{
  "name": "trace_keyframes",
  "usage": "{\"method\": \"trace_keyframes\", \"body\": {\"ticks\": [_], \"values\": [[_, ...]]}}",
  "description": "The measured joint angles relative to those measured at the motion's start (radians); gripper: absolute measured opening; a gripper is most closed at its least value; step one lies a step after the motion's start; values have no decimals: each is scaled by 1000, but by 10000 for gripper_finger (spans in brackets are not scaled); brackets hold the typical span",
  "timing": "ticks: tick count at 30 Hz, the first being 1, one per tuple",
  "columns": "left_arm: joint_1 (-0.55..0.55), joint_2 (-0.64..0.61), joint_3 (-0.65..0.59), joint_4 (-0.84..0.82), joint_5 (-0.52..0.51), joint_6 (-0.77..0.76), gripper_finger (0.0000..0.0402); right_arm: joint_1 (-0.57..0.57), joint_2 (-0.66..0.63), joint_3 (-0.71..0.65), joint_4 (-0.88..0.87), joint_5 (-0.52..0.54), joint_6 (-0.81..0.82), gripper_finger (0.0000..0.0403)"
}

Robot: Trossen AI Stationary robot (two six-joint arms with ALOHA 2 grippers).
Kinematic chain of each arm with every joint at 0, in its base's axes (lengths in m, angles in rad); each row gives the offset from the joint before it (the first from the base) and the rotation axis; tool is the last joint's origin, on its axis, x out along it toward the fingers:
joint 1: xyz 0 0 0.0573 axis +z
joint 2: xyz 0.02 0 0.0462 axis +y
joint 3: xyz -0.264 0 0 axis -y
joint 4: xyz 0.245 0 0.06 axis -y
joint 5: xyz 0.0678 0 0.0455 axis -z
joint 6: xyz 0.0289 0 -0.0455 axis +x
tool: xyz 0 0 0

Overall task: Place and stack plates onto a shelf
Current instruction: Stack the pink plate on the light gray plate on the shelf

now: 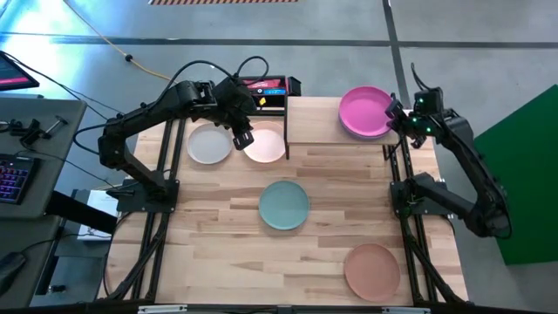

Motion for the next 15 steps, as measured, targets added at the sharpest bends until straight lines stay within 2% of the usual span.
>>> {"method": "trace_keyframes", "body": {"ticks": [4,11,15], "values": [[0,0,0,0,1,0,115,0,-11,0,0,-3,-27,7],[0,0,0,-1,1,0,115,0,-12,1,-8,15,-36,67],[0,0,0,0,1,0,115,0,-12,3,-8,11,-35,85]]}}
